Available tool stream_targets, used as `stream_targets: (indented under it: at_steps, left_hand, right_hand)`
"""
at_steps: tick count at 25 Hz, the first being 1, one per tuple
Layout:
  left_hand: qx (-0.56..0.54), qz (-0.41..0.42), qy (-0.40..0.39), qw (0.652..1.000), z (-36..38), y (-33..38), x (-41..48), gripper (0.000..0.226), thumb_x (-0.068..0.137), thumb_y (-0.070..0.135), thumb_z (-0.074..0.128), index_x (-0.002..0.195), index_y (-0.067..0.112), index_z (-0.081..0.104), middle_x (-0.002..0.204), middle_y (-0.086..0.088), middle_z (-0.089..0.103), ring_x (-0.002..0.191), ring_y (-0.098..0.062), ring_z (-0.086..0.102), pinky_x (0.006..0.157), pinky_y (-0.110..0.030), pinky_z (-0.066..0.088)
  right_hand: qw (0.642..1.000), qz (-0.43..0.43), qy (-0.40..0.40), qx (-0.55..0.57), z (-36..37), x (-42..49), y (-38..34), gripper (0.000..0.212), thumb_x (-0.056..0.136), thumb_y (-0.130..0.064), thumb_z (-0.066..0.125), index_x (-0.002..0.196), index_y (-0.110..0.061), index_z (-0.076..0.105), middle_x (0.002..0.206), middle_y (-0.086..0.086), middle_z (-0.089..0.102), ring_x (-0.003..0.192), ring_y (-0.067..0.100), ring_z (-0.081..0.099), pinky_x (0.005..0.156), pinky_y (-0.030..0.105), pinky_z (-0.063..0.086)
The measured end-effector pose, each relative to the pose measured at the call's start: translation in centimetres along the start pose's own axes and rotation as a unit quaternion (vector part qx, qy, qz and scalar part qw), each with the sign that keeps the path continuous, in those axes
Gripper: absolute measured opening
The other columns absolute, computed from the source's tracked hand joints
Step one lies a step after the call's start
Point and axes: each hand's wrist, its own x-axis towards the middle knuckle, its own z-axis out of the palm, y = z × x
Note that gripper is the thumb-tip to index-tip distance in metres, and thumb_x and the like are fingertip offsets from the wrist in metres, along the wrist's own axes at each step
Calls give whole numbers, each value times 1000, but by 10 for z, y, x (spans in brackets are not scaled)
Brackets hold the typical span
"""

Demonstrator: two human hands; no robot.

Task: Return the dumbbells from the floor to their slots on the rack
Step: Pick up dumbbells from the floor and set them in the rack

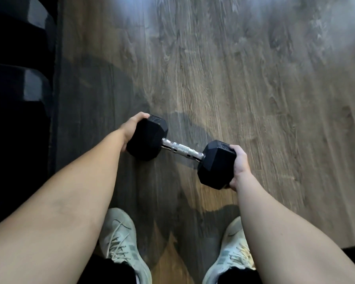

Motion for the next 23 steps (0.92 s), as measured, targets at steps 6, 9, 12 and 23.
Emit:
stream_targets:
  at_steps: [6, 9, 12, 23]
  left_hand:
    - [22, -37, -28, 999, -3, 13, 1, 39, 58, 58, 66, 54, 19, 69, 61, -4, 66, 46, -24, 64, 46, -26, 50]
    - [38, -59, -38, 997, -5, 14, 3, 45, 56, 64, 70, 61, 19, 74, 69, -7, 73, 54, -27, 69, 51, -30, 54]
    - [20, -45, -17, 999, 1, 14, 1, 44, 56, 57, 68, 73, 17, 67, 64, -6, 68, 52, -27, 64, 53, -29, 51]
    - [-25, -42, 49, 998, -15, 7, -57, 32, 59, 50, 65, 63, 18, 58, 57, -5, 61, 50, -26, 58, 58, -28, 48]
  right_hand:
    - [1000, -4, 9, -25, -4, 5, 0, 64, 54, -61, 64, 107, -24, 71, 105, 10, 77, 90, 38, 68, 71, 48, 54]
    - [999, -3, 3, -40, -4, 4, -1, 62, 55, -61, 62, 104, -24, 70, 104, 11, 75, 93, 39, 66, 75, 48, 51]
    - [999, -8, -1, -32, -5, 5, 0, 61, 55, -60, 63, 103, -24, 69, 104, 11, 75, 91, 38, 66, 67, 44, 51]
    - [997, -13, -62, -39, 13, -20, -6, 51, 54, -52, 64, 95, -24, 64, 100, 10, 72, 87, 36, 67, 75, 48, 55]
